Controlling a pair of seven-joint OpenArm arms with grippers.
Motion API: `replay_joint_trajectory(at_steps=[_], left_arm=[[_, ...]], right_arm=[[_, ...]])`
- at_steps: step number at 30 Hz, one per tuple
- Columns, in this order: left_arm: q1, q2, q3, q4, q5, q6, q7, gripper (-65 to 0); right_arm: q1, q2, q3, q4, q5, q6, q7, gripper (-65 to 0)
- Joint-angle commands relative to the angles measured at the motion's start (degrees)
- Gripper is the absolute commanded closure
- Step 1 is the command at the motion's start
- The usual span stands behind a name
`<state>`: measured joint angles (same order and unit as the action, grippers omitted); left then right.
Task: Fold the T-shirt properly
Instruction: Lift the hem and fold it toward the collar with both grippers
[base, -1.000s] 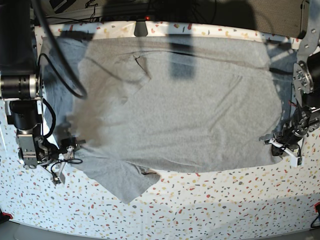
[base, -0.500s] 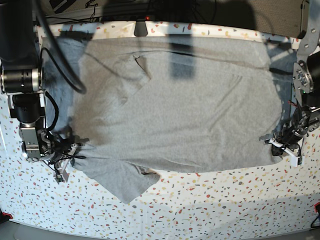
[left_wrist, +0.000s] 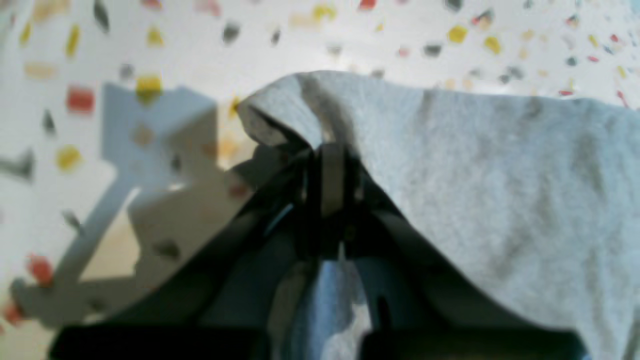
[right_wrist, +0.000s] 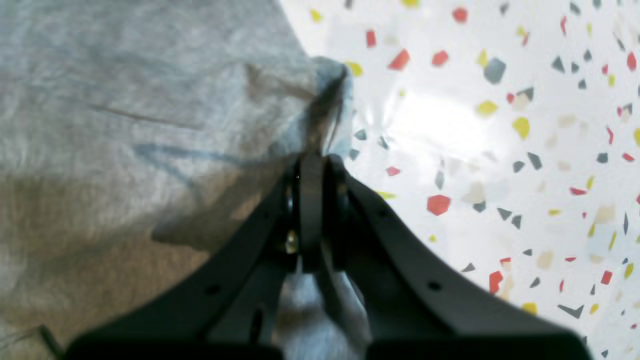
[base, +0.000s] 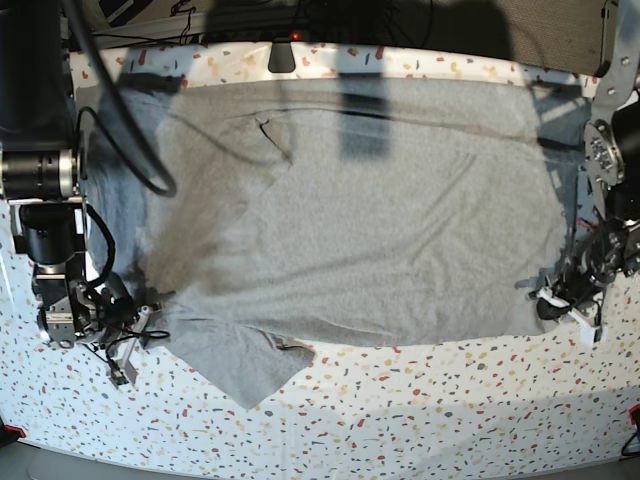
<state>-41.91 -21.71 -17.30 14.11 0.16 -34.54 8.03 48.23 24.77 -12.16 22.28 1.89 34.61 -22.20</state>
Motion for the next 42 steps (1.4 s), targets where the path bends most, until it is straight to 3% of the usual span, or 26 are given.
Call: replay_joint_trajectory(at_steps=[1,9,13,15,19,21,25,29,35,42], left_arm=[[-1.9,-0.9,-0.2,2.4,-1.6,-0.2,0.2,0.0],[-1.7,-1.0,-0.2,12.9,-5.6,-0.2,9.4,0.0],[-1.7,-1.0,-0.2,14.9,-6.3,-0.2,10.8,0.0],[-1.7,-1.0,-0.2,14.9,-6.7,-0.2,10.8,0.0],[-0.5,-1.0,-0.2,14.9,-8.0,-0.3,10.9,0.0],[1.1,-1.0,-0.2,15.6,-8.9,-0.3,10.9,0.0],[7.5,-1.0,-0.2,22.4,-12.5,-1.1,12.3,0.0],[17.1,-1.0,-0.2,37.8,-18.6,-0.8,14.8,0.0],[28.4,-1.2,-0.2,57.9,-21.3,7.2,14.7,0.0],[33.6,-1.3,-0.3,67.1,-21.5,8.2,21.5,0.0]], right_arm=[[2.1,0.8,0.1,1.4,1.9,1.1,0.2,0.0],[1.6,1.7,0.2,6.8,9.6,3.6,-5.7,0.0],[-3.1,3.5,0.2,17.2,14.2,3.5,-9.7,0.0],[-6.8,4.7,0.2,24.7,17.0,2.1,-11.6,0.0],[-15.5,8.4,0.2,41.5,21.6,-4.3,-12.8,0.0],[-19.2,9.4,1.0,48.3,20.7,-6.7,-14.2,0.0],[-25.9,9.2,7.0,56.6,20.1,-6.6,-15.3,0.0],[-32.0,9.0,15.5,61.6,22.4,-6.5,-15.3,0.0],[-39.9,9.0,26.1,67.7,22.4,-3.7,-15.4,0.0],[-47.9,9.0,35.8,70.2,26.8,1.3,-16.0,0.0]])
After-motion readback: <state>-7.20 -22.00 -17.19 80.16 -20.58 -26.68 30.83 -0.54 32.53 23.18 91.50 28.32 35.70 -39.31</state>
